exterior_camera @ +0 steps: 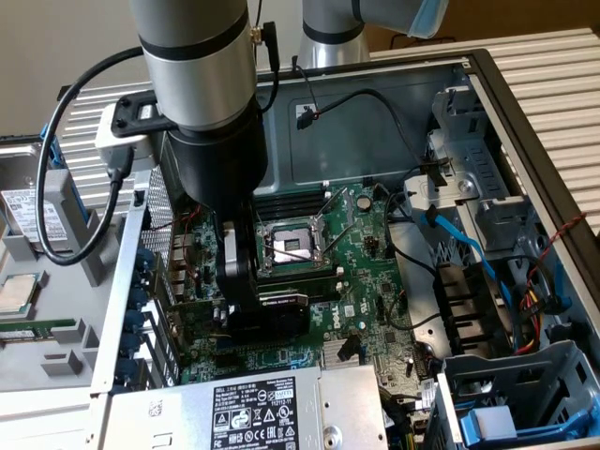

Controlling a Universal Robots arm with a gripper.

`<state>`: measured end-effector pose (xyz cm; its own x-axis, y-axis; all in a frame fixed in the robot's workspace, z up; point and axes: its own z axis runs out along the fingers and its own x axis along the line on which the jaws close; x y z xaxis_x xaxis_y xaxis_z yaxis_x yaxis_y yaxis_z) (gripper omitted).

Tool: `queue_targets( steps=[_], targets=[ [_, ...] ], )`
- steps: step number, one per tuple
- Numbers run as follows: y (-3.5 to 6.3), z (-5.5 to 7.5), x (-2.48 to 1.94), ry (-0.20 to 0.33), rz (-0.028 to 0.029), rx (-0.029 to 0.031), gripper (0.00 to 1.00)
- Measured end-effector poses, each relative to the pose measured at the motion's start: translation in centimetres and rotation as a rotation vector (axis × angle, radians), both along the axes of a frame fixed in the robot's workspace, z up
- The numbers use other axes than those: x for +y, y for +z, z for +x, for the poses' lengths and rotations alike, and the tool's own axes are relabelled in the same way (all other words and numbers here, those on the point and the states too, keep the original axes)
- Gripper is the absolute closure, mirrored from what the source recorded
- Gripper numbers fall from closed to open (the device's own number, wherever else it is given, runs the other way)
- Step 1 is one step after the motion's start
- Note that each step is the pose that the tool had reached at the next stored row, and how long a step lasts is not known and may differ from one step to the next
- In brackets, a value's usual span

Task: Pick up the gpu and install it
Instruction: 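Insert the gpu into the slot, then press down on the gpu until it lock into place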

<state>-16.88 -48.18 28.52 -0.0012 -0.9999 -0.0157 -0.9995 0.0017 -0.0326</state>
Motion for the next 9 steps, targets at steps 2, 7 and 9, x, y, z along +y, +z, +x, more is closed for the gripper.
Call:
queue_targets(
  steps=[2,7,9],
  targets=[
    [0.00,0.00,0.00,0.000,0.0000,0.0000,0.52],
    [0.00,0.00,0.00,0.000,0.0001,0.0000,0.52],
    [0.00,0.00,0.00,0.000,0.0001,0.0000,0.52]
  ],
)
